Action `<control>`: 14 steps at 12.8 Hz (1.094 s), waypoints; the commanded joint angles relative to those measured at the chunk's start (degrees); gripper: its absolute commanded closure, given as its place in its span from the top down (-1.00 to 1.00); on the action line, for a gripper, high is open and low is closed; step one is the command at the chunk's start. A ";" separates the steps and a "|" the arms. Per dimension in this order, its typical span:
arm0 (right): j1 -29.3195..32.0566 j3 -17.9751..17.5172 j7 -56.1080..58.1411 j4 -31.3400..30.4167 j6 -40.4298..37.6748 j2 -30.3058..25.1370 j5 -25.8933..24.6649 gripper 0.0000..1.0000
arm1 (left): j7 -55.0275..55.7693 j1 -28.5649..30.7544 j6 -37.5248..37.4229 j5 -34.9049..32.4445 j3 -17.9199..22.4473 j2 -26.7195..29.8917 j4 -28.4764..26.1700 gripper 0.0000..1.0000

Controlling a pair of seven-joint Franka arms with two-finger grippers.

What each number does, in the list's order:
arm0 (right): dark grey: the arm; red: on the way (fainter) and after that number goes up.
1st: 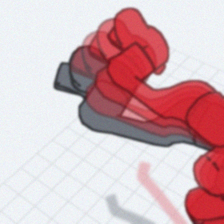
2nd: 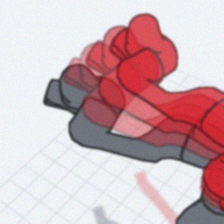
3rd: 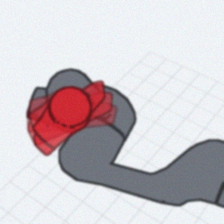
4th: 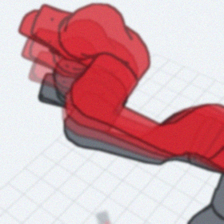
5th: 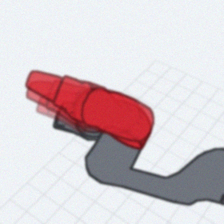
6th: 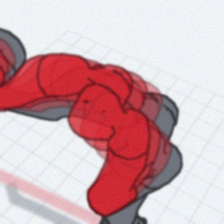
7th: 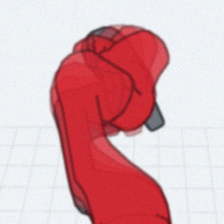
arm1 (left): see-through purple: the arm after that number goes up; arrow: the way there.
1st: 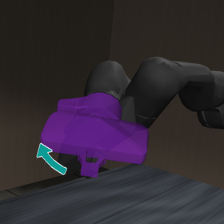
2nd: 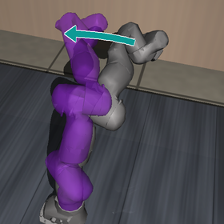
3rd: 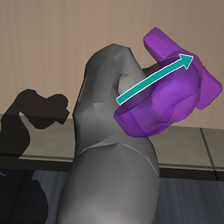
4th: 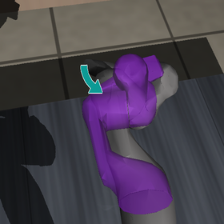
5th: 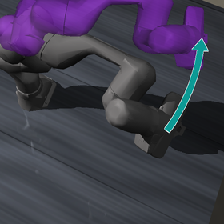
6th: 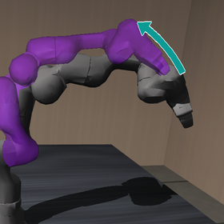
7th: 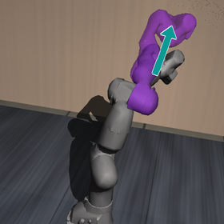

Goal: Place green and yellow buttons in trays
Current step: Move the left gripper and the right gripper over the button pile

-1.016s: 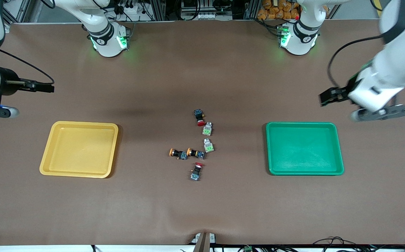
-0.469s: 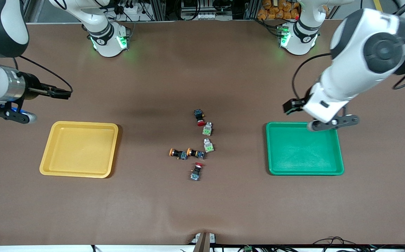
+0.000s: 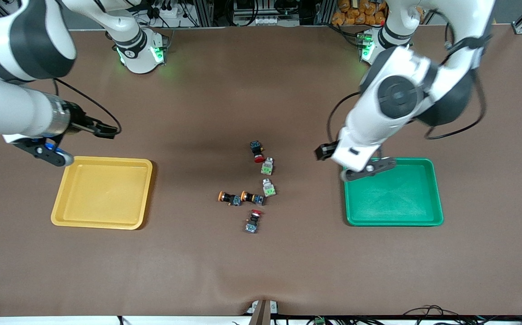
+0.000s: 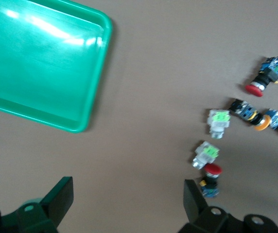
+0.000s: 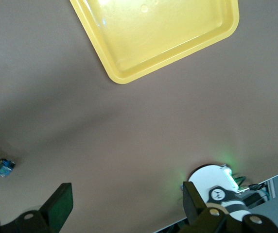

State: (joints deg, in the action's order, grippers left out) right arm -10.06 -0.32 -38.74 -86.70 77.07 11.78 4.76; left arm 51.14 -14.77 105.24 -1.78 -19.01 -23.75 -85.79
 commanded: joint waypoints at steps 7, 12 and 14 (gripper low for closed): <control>-2.07 0.32 -15.74 0.39 11.94 2.99 7.96 1.00 | 6.17 -9.56 13.30 -6.92 0.11 -11.39 -2.09 1.00; -7.76 0.41 -30.47 0.39 22.31 7.81 11.07 1.00 | 5.99 -14.40 23.85 -14.65 0.20 -18.51 -1.92 1.00; -10.50 0.41 -36.29 0.48 25.74 10.45 10.88 1.00 | 5.82 -14.58 25.88 -17.54 0.29 -20.45 -1.83 1.00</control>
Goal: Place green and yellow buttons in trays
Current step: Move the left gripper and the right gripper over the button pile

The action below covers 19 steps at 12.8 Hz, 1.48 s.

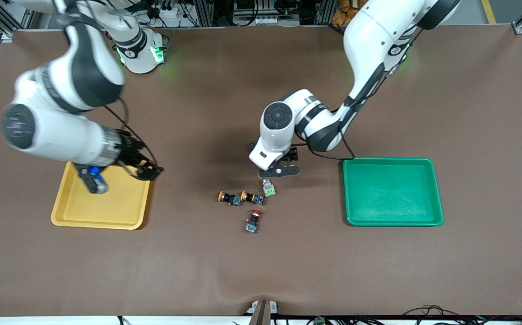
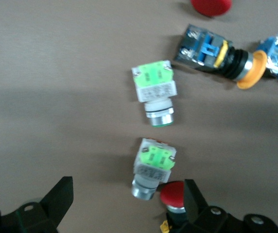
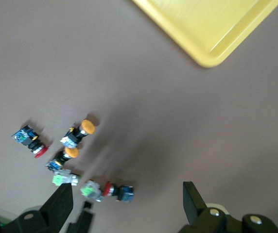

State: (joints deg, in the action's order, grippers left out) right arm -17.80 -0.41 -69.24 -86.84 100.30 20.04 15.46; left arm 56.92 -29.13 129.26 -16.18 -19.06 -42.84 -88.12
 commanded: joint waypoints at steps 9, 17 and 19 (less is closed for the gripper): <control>-9.26 0.76 -24.60 1.67 17.11 13.61 -1.30 1.00 | -0.14 -0.75 4.07 -4.83 0.34 -4.26 0.93 0.79; -13.66 0.76 -38.60 1.23 29.50 21.69 -10.18 1.00 | 0.03 -1.72 4.25 -4.91 0.43 -5.23 1.11 0.70; -14.01 0.76 -38.87 1.23 31.34 23.01 -10.54 1.00 | 0.03 -1.89 4.95 -5.00 0.52 -5.58 1.11 0.68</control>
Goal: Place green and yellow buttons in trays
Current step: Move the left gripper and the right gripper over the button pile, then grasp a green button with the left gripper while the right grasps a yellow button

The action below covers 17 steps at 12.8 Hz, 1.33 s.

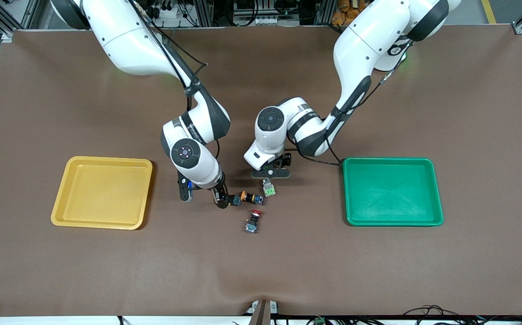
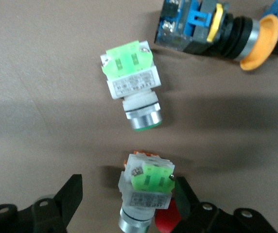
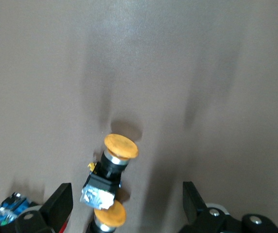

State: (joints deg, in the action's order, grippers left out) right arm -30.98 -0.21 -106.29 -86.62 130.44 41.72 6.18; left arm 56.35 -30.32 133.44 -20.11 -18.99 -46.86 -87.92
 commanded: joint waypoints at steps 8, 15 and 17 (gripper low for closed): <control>-2.15 0.74 -4.89 1.10 6.49 4.94 -2.31 1.00 | 0.34 -0.79 1.29 -1.25 0.71 -1.74 0.91 -0.31; -1.98 0.74 -4.98 1.45 8.58 6.70 -4.42 1.00 | 1.13 1.48 -11.14 -1.16 0.71 4.22 0.56 -1.00; -2.07 0.82 -5.07 1.45 9.57 7.40 -4.69 1.00 | 0.26 4.99 -17.31 -0.63 0.19 7.82 0.12 -1.00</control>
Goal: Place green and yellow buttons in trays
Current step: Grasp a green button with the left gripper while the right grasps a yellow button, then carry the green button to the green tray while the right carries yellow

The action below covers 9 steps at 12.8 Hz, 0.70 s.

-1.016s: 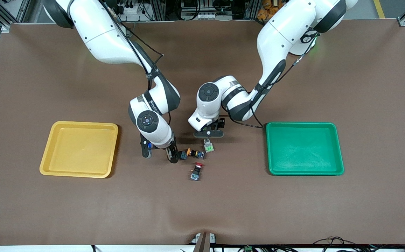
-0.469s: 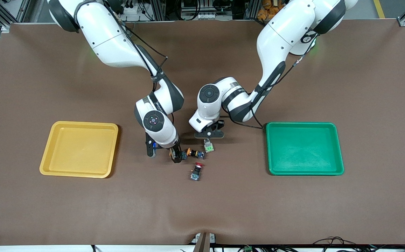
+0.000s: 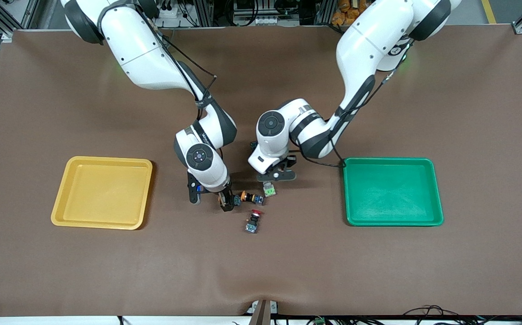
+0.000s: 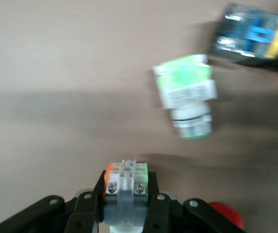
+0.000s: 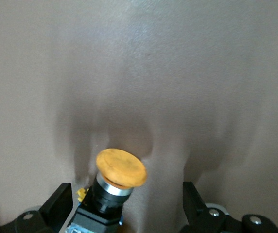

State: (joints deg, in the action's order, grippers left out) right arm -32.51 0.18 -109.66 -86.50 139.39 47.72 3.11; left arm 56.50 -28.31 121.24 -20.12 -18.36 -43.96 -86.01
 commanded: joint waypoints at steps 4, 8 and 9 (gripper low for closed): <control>-0.71 0.70 -1.70 1.33 0.62 1.41 -5.37 0.09 | -0.07 10.53 -11.20 1.82 -0.54 8.97 -3.54 -1.00; -0.97 0.70 -1.70 1.51 -0.08 0.89 -6.27 -1.00 | -4.37 19.68 -11.20 2.37 -0.89 9.68 -4.77 -1.00; -0.89 0.70 -1.61 1.60 -0.60 0.19 -6.27 -1.00 | -4.47 21.70 -11.20 2.37 -0.89 9.59 -4.95 -1.00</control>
State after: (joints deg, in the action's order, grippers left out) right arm -32.72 0.26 -109.78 -85.66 139.92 48.37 -1.53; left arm 52.95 -10.03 110.21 -18.75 -18.54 -36.07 -88.58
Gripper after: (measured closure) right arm 0.480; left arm 0.661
